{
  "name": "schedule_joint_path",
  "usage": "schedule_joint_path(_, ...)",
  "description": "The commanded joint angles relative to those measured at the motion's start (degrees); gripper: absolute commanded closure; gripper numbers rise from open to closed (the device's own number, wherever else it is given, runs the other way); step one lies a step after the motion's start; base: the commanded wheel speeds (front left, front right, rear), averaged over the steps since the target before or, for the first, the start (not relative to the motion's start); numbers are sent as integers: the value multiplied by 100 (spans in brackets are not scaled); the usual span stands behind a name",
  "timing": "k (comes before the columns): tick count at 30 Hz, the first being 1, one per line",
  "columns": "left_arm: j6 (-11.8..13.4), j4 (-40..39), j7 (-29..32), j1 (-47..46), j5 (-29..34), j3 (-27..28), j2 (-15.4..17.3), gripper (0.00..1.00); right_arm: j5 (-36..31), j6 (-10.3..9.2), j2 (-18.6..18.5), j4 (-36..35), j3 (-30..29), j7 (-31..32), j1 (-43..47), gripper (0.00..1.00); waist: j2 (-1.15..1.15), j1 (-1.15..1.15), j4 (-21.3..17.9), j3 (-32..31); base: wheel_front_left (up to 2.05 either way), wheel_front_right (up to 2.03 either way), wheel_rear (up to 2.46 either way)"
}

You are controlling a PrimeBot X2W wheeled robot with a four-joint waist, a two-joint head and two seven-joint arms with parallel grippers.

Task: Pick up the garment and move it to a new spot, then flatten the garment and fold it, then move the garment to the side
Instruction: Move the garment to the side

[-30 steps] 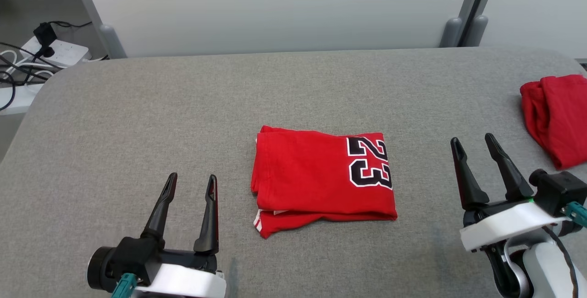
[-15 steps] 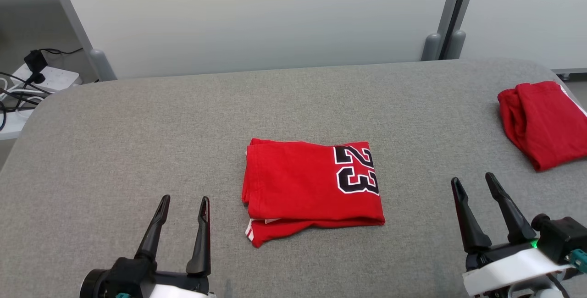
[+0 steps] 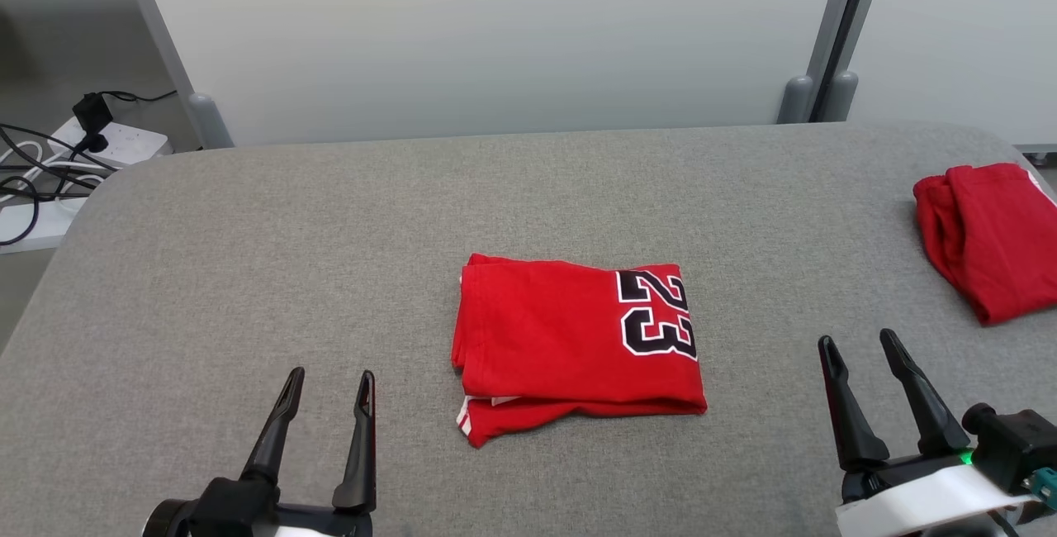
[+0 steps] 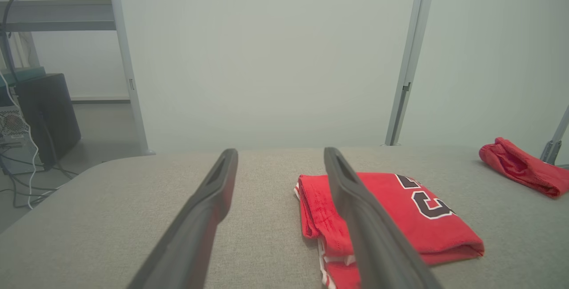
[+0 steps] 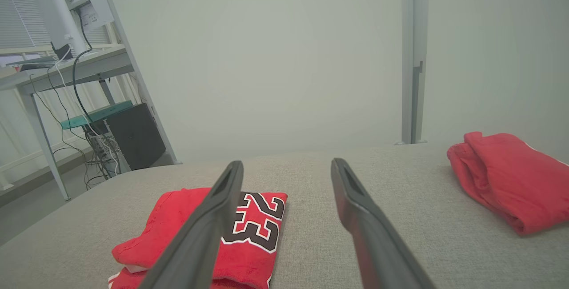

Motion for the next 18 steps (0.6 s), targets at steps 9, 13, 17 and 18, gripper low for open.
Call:
schedule_joint_path(9, -21, -194, -33, -122, 66, 207, 8, 0, -124, 24, 19, -234, 19, -75, -2, 0, 0, 0, 32, -60, 0, 0, 0)
schedule_joint_path(13, -22, -199, -33, -119, 72, 199, 8, 0, -104, 24, 66, -96, -17, -75, -19, 0, 0, 0, 47, -40, 0, 0, 0)
schedule_joint_path(17, -43, -180, -33, -163, 71, 149, 8, 0, 129, 24, 105, 344, 70, -75, -212, 0, 0, 0, 126, 18, 0, 0, 0)
schedule_joint_path(18, -53, -170, -33, -181, 69, 127, 8, 0, 270, 24, 87, 516, 159, -75, -303, 0, 0, 0, 162, 35, 0, 0, 0)
